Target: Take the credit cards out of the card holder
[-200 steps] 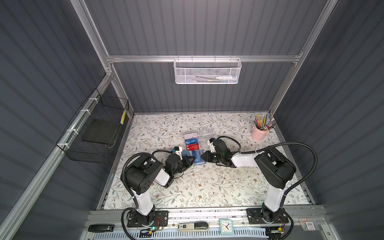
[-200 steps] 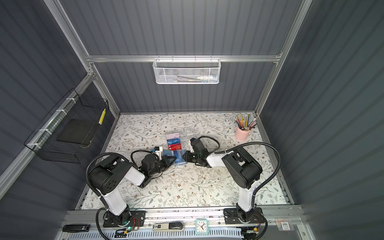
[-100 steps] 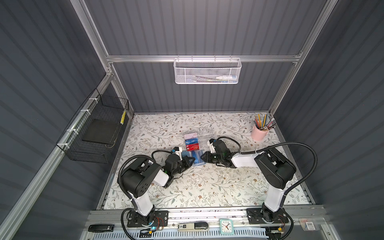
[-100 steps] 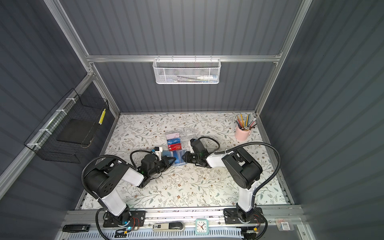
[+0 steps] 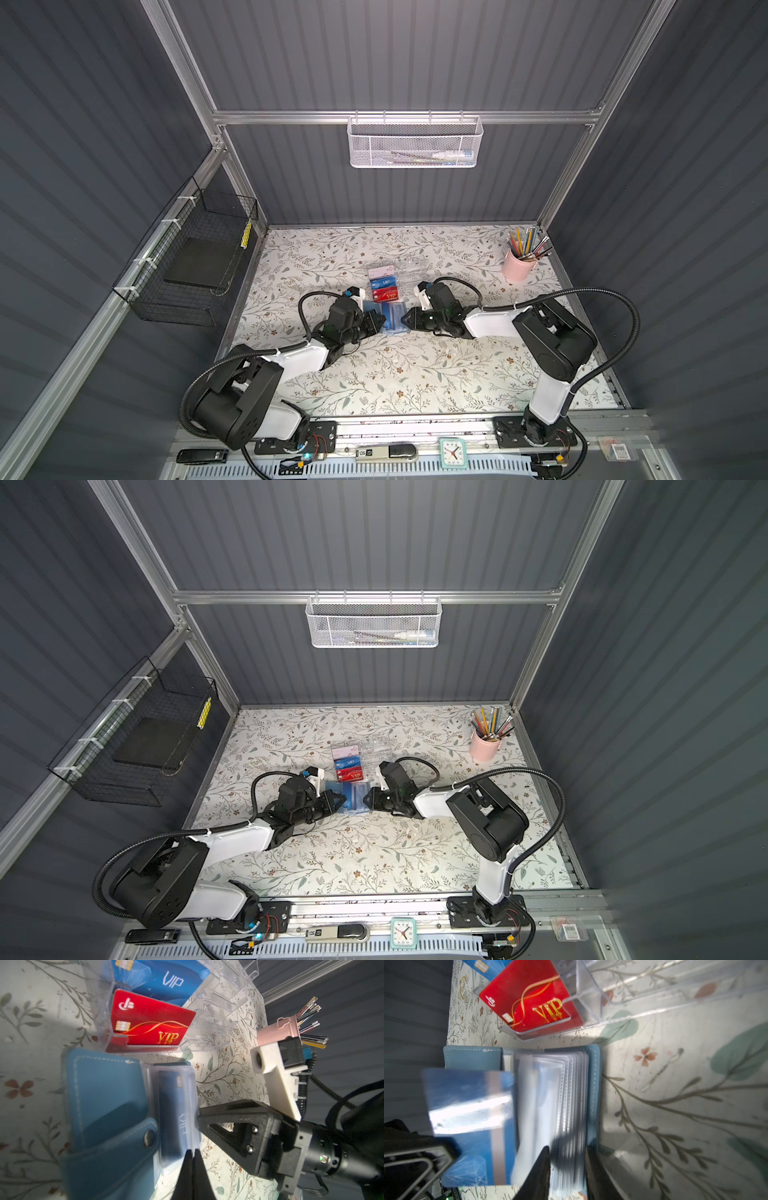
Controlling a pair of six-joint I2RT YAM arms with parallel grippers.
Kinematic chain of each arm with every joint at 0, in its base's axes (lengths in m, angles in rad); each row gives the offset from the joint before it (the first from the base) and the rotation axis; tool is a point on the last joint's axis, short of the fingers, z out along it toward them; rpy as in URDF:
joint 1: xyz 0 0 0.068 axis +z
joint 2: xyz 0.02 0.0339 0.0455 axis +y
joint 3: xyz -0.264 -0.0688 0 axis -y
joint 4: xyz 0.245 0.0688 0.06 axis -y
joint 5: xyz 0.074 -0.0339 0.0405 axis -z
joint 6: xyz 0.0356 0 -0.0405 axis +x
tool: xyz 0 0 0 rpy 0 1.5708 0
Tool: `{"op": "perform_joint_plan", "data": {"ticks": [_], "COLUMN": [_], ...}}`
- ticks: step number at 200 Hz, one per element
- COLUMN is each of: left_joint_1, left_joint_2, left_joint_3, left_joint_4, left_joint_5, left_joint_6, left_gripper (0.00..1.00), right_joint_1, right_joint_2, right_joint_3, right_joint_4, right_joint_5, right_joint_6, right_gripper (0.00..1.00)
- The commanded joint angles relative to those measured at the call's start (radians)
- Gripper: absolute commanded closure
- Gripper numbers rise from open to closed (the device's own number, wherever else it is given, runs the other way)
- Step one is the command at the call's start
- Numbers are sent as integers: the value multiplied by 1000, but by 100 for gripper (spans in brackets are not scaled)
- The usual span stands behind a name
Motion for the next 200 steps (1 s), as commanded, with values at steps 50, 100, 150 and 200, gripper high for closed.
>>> {"op": "perform_joint_plan", "data": {"ticks": [50,100,150,200], "left_joint_1": [-1,-3,-3,-3], "left_joint_2": [-148,-115,-130,-148], "left_joint_3": [147,327,441,357], "left_joint_4": [-318,-545,-653,-185], "left_joint_5": [-46,-182,-281,-92], "left_joint_6": [103,-70,-375,-333], "left_gripper": [100,100,100,100], "right_joint_1": [7,5,4,-10], "right_joint_2": [-115,-254,-423,-564], "right_joint_3": [-39,-47,-61,-94], "right_joint_4": [-197,-260,-266,-136], "right_joint_5": [78,142,203,200], "right_joint_6": [-57,-71,-33,119], "right_gripper": [63,34,1,1]}}
